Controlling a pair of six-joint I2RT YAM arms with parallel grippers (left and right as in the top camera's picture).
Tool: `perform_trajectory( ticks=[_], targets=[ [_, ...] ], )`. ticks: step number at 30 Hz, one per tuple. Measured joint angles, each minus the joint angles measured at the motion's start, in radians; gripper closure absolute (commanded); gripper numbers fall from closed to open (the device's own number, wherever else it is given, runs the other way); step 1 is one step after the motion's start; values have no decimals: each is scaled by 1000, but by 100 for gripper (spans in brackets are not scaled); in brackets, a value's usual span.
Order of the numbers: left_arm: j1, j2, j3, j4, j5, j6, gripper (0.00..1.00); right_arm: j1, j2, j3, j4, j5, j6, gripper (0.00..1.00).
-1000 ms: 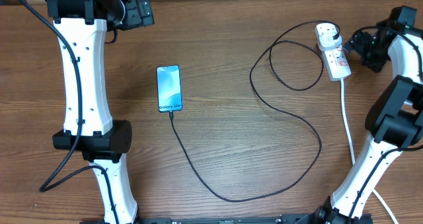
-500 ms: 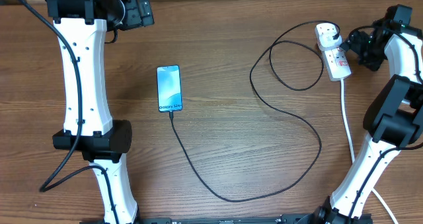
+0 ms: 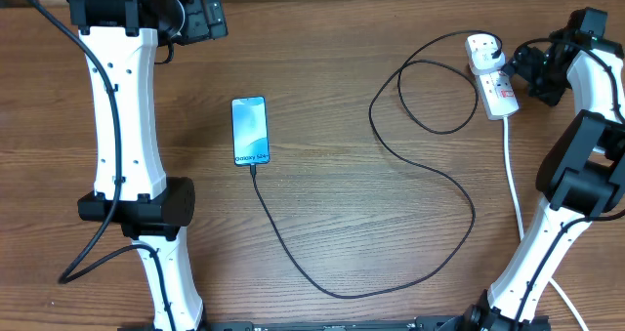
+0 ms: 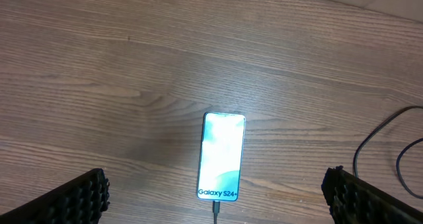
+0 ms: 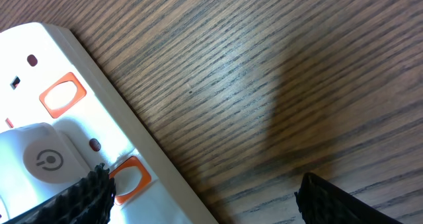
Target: Plug charger to phone and switch on socket
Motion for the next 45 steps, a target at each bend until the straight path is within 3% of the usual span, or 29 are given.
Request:
perform_trajectory(
  ticks=[45],
  targets=[
    [0,0,0,0,0,0,1,8,10,7,-18,1,5,12]
  ],
)
